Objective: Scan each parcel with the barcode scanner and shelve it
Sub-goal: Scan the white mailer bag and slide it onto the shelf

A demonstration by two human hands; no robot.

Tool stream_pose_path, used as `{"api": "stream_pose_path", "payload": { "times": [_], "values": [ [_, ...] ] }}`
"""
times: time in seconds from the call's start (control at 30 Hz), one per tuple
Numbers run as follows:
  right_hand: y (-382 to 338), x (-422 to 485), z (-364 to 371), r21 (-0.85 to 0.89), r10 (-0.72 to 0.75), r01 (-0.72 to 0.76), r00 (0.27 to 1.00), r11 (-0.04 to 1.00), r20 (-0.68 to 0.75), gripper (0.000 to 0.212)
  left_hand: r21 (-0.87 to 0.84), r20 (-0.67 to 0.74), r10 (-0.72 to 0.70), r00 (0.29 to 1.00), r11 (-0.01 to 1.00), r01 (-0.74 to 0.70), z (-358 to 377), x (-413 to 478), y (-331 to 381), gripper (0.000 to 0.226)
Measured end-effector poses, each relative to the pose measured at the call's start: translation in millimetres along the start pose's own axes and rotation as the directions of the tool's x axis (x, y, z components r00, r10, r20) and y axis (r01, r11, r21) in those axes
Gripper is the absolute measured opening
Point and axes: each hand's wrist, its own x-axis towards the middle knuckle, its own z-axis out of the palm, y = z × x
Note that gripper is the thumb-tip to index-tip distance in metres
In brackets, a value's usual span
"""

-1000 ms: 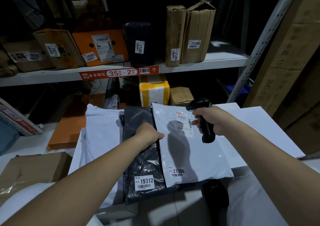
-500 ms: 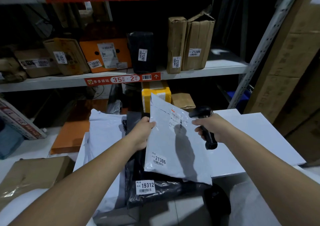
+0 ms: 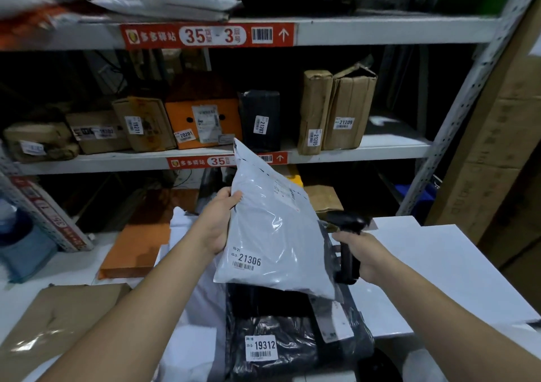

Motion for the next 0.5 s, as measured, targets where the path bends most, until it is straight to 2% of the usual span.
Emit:
{"api": "stream_pose_path", "payload": {
  "times": [0.07, 0.2, 0.3, 0.5],
  "values": [
    [-2, -1, 8, 0.062, -0.026, 0.025, 1.0, 0.998, 0.013, 0.029, -0.028, 0.004, 0.014, 1.0, 0.999, -0.014, -5, -1, 9, 0.013],
    [-13, -9, 20, 0.085, -0.131, 0.131, 0.991, 0.988, -0.009, 0.018, -0.049, 0.007, 0.031, 0.999, 0.998, -0.031, -12, -2, 24, 0.012],
    [-22, -18, 27, 0.091, -0.216, 0.22, 0.975, 0.971, -0.049, 0.013, -0.084, 0.007, 0.038, 0.999, 0.996, -0.037, -14, -8, 30, 0.021],
    [-61, -25, 49, 0.126, -0.359, 0.368, 0.929, 0.921, -0.087, 0.024, -0.138, 0.059, 0.129, 0.99, 0.983, -0.12, -25, -22, 69, 0.031]
  ]
}}
